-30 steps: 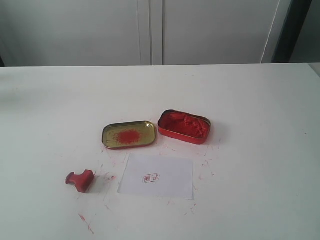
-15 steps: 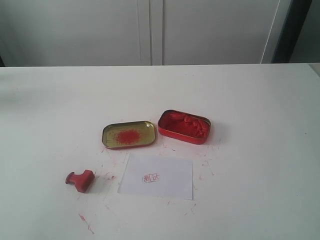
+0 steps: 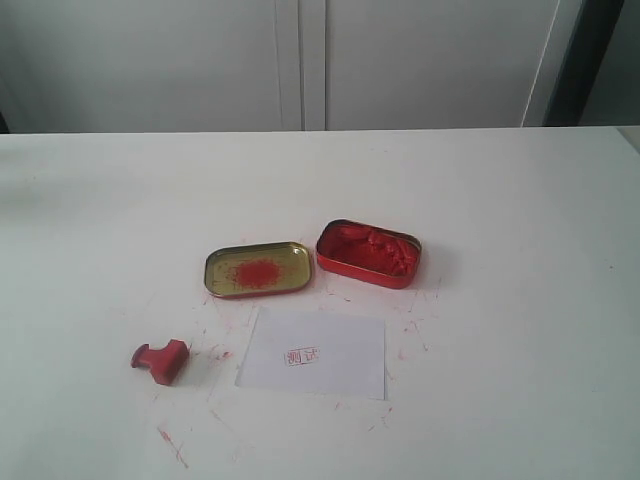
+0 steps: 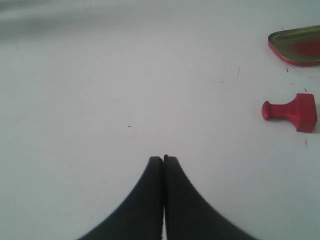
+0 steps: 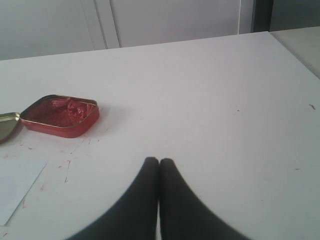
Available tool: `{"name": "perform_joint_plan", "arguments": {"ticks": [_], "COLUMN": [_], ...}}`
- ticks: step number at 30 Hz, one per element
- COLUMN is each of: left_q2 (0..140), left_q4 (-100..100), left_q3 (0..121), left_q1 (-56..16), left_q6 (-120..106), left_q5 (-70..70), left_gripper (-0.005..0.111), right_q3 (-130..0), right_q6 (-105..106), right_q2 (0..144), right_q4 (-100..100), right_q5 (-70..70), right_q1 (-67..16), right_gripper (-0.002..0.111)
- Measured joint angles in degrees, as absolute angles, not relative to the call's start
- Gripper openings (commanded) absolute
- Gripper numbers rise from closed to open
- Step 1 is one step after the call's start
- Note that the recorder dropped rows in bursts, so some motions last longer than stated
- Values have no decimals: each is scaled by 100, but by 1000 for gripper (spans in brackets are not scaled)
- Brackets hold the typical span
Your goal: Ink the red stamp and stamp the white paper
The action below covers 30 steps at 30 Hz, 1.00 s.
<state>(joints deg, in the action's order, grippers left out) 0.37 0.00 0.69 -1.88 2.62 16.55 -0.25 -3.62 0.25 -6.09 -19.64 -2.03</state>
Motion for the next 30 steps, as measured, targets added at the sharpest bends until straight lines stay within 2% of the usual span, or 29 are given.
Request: {"name": "perform_joint_plan", "arguments": {"ticks": [30], "left_q2": [26], "left_q4": [0], "left_q3": [21], "left_q1": [-176], "left_q6": [262], "left_q5": [1468], "left_gripper": [0], "right_q3": [-25], "right_q6": [-362], "right_q2": [25], "right_q4": [-609], "right_q5": [-1964], "right_q1": [-203], "right_gripper": [0]}}
